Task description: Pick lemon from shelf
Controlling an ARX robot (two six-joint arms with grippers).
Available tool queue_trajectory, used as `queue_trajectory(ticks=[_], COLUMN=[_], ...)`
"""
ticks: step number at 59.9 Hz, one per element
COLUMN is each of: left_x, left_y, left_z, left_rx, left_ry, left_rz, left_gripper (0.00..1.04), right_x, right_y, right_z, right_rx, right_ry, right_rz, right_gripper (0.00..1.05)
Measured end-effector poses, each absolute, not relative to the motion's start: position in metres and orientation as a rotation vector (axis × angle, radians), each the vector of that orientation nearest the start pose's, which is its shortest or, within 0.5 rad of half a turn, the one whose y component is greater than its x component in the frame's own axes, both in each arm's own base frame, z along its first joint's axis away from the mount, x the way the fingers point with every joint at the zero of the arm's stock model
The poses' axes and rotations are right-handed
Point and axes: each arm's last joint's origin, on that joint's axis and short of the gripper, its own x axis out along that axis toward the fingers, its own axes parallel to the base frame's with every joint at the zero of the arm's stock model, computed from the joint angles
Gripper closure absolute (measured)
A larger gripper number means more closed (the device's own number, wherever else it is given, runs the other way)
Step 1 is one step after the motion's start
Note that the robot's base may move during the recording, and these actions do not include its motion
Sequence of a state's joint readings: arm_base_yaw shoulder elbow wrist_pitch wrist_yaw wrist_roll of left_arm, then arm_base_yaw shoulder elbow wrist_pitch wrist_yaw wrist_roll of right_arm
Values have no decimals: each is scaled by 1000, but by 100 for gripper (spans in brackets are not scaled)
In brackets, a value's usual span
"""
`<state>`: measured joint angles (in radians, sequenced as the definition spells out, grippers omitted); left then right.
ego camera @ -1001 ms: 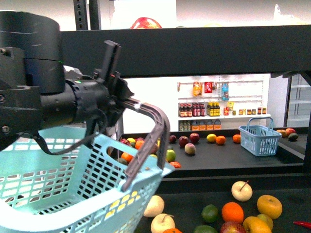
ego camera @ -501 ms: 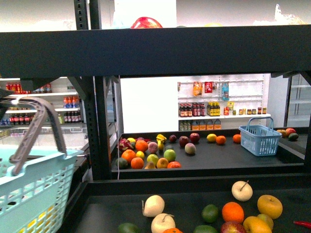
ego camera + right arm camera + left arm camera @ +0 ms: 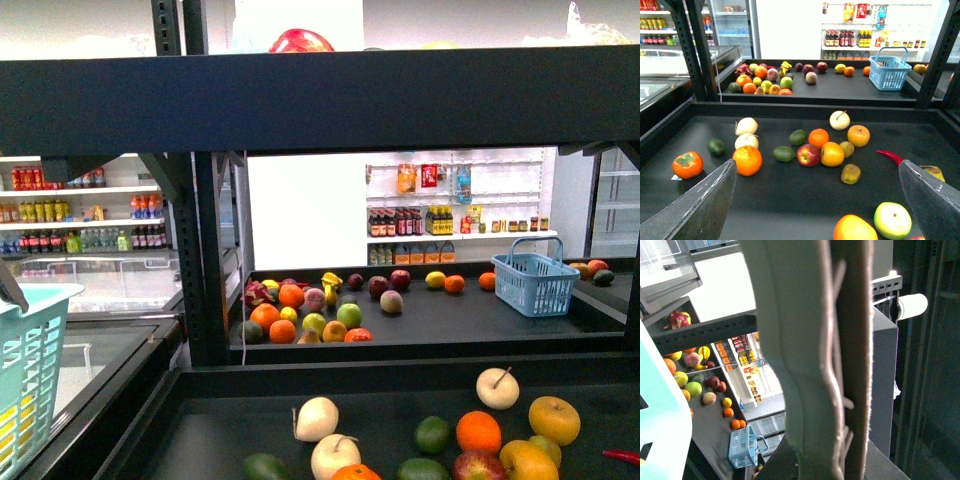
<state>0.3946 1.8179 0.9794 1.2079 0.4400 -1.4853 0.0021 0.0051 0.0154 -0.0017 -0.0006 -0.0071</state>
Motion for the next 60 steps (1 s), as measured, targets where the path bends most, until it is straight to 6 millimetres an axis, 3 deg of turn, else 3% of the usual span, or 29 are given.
queue_trajectory(ticks=[24, 36, 47, 60], left_x=[353, 356, 356, 355], left_y=[173, 177, 178, 178], left_z=[216, 198, 197, 199], left_rx=[-1349, -1381, -1392, -1388], left_ry=[-255, -231, -234, -248], left_rz=[-280, -258, -253, -258], left_gripper=[96, 97, 96, 58], right_x=[97, 97, 97, 97], right_y=[0, 0, 0, 0], right_z=[168, 168, 168, 168], right_rx=[-7, -7, -7, -7], right_ry=[-9, -8, -8, -9], right_rz=[3, 3, 3, 3], right_gripper=[7, 7, 7, 7])
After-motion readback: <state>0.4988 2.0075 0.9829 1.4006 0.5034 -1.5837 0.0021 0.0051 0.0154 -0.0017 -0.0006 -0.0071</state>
